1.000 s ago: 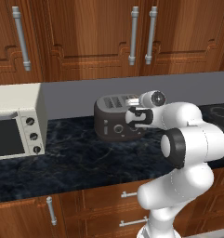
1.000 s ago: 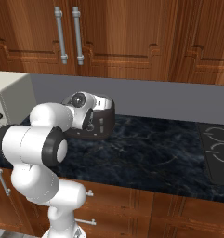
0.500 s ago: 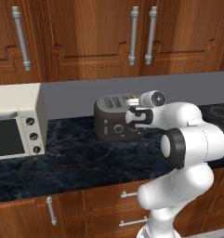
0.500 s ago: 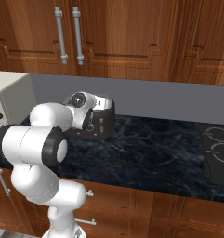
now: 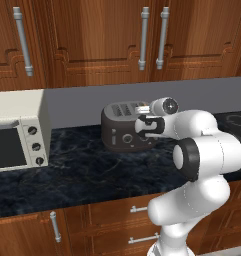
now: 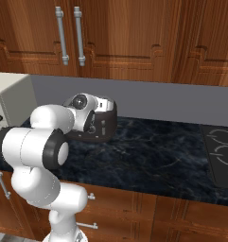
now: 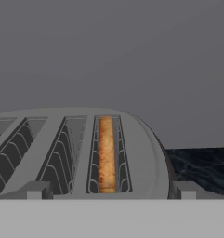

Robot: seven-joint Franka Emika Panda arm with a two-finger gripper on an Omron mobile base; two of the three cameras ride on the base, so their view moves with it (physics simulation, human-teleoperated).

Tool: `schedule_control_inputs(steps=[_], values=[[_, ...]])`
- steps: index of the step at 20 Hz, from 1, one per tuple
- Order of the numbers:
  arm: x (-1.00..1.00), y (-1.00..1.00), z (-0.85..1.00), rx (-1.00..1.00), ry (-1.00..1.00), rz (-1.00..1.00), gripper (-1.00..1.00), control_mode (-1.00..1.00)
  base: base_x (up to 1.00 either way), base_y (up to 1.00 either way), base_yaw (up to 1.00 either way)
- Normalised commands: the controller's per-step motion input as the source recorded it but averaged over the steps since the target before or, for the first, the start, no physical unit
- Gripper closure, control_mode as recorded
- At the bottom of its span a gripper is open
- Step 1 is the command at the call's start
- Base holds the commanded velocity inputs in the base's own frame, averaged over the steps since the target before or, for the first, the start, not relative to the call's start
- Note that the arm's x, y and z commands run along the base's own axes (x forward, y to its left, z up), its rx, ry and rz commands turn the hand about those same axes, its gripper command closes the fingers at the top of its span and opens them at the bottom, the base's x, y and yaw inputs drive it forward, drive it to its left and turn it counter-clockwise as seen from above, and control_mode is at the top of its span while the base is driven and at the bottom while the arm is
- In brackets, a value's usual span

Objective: Start the toaster. Once the lever pops up, take the bread to the plate on the dining counter.

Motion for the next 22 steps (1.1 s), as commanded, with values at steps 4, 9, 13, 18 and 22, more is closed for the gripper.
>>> schedule_control_inputs(steps=[4, 9, 13, 18, 22], values=[[0.00, 0.00, 0.00, 0.00, 0.00, 0.00, -1.00, -1.00, 0.00, 0.00, 0.00], [0.00, 0.00, 0.00, 0.00, 0.00, 0.00, -1.00, -1.00, 0.00, 0.00, 0.00], [0.00, 0.00, 0.00, 0.00, 0.00, 0.00, -1.00, -1.00, 0.00, 0.00, 0.00], [0.00, 0.00, 0.00, 0.00, 0.00, 0.00, -1.00, -1.00, 0.00, 0.00, 0.00], [0.00, 0.00, 0.00, 0.00, 0.00, 0.00, -1.00, -1.00, 0.00, 0.00, 0.00]])
